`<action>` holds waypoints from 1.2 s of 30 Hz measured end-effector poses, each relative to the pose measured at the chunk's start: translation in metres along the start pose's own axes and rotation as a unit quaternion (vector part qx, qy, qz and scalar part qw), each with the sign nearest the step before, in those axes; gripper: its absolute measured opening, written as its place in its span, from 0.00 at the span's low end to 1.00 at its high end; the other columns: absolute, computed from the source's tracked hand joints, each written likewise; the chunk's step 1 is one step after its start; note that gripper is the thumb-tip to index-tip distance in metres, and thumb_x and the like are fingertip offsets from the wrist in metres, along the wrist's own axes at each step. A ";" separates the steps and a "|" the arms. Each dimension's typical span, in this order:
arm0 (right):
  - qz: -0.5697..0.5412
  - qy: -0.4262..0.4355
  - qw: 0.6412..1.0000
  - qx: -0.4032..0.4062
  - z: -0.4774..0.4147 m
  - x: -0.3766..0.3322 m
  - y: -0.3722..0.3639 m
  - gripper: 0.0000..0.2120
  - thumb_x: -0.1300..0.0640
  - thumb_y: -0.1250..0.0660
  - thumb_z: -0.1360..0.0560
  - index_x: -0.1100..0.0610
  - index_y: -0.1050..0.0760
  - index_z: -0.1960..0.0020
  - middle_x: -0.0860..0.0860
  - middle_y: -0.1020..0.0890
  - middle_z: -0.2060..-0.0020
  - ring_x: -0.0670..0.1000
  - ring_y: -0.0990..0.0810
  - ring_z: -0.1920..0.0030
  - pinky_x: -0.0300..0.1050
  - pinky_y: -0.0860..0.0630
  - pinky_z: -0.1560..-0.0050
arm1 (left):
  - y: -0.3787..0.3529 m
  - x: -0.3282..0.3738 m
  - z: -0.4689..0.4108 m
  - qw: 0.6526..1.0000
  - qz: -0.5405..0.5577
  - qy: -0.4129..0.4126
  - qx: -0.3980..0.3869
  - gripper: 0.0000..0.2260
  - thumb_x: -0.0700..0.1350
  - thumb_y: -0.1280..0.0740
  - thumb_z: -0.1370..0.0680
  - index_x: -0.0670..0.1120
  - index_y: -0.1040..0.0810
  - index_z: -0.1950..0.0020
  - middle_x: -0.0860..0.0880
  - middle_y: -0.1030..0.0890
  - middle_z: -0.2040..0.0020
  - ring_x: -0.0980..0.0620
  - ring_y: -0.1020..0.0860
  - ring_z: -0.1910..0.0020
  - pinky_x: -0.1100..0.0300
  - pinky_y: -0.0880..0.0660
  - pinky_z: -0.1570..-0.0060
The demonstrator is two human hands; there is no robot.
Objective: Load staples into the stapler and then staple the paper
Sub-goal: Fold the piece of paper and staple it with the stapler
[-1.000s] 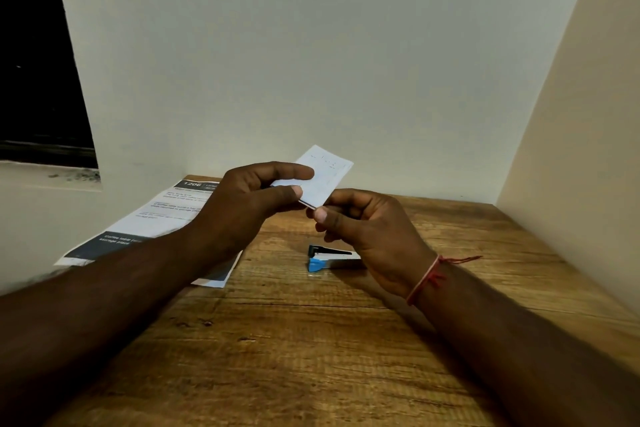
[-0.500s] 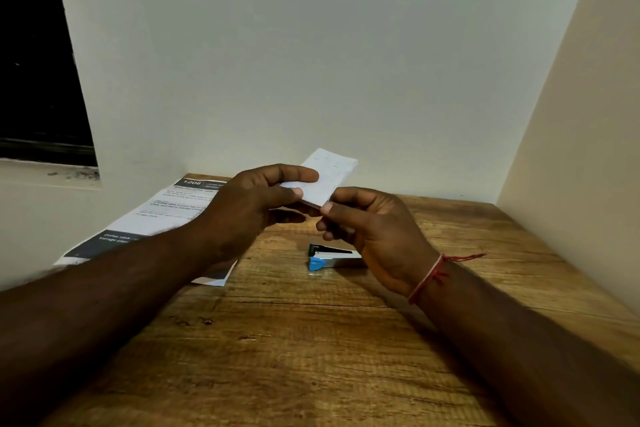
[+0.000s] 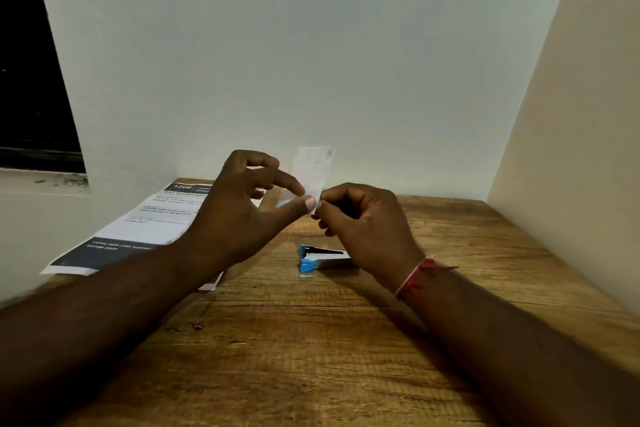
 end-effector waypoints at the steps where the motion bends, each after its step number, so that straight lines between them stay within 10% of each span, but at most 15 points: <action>1: 0.024 0.013 1.000 0.007 0.000 -0.001 0.000 0.03 0.54 0.22 0.20 0.52 0.11 0.50 0.48 0.11 0.60 0.50 0.11 0.57 0.50 0.12 0.53 | 0.001 0.001 0.001 1.000 -0.006 0.002 0.007 0.12 0.63 0.18 0.28 0.59 0.10 0.48 0.55 0.22 0.36 0.57 0.19 0.35 0.57 0.18 0.40; 6: 0.085 0.051 0.995 0.025 0.002 -0.006 -0.001 0.03 0.52 0.23 0.20 0.48 0.10 0.49 0.45 0.11 0.60 0.47 0.12 0.55 0.50 0.14 0.50 | -0.005 -0.002 0.003 0.997 0.036 0.057 -0.021 0.13 0.61 0.16 0.28 0.53 0.10 0.56 0.54 0.10 0.57 0.57 0.13 0.57 0.57 0.19 0.56; 26: -0.004 -0.026 1.000 -0.018 0.001 0.004 -0.011 0.03 0.58 0.25 0.17 0.54 0.13 0.48 0.51 0.09 0.55 0.48 0.08 0.55 0.56 0.10 0.49 | -0.019 -0.023 0.003 0.979 0.134 0.135 -0.079 0.06 0.49 0.23 0.17 0.50 0.06 0.49 0.49 0.07 0.52 0.46 0.08 0.49 0.39 0.13 0.37; 36: -0.022 -0.064 0.997 -0.023 0.004 0.009 -0.012 0.10 0.47 0.23 0.20 0.54 0.12 0.51 0.50 0.09 0.57 0.49 0.08 0.54 0.58 0.11 0.45 | -0.019 -0.013 0.005 0.991 0.071 0.093 -0.071 0.05 0.53 0.22 0.19 0.54 0.07 0.48 0.57 0.08 0.57 0.57 0.10 0.54 0.61 0.17 0.52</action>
Point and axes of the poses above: each hand's wrist, its own z-axis away from the middle knuckle, its own y-axis out of the back of the hand, x = y × z, the point moved 9 cm from there along -z, towards the middle knuckle
